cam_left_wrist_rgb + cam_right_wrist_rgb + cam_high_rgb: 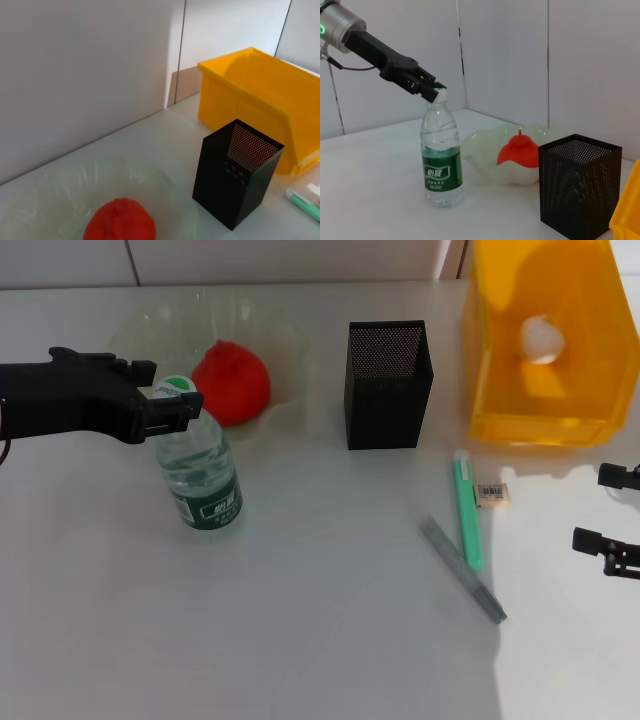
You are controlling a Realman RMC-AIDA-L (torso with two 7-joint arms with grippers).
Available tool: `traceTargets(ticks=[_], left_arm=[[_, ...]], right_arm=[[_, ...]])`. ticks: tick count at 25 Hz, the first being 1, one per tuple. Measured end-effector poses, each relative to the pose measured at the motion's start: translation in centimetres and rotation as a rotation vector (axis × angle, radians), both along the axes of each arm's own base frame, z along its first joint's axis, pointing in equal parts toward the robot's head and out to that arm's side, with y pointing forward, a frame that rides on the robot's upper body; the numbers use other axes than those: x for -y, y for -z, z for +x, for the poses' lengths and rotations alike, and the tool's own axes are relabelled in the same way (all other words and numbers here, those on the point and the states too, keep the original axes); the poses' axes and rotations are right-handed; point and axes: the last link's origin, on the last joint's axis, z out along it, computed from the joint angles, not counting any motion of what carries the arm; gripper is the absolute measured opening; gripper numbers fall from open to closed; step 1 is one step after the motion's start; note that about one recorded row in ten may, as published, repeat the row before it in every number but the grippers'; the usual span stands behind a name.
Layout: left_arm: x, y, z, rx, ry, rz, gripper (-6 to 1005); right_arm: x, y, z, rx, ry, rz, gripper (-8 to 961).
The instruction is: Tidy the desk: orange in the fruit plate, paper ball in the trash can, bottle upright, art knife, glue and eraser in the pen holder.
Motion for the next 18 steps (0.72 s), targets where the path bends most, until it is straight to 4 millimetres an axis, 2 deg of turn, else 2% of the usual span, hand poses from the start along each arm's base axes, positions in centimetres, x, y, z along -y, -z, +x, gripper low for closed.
traceTargets(ticks=[7,8,11,15,18], left_arm=[[-0.2,-0.1,0.4,0.000,0.016,0.003,638],[-0.4,-0.9,1.1,-0.006,0.047,0.032,666],[-0.4,-1.6,2.0,-0.007,0.088,0.056,810],[-0.1,-2.0,3.8,0.037,0.200,0.056,809],[0.9,-0.9,5.2,0.098,0.333,0.008,809]], right_arm=[[-0.1,-0.2,-0.1,0.004,0.005,-0.001,835],[-0.1,-0.2,-0.1,0.003,0.007,-0.002,835],[-0.2,-0.3,-0.2,-0.006,0.018,-0.008,835],[-0.9,-1.0,-0.3,-0.013,0.065,-0.013,835],[-1.3,-1.8,-0.5,-0.009,0.100,-0.008,835]])
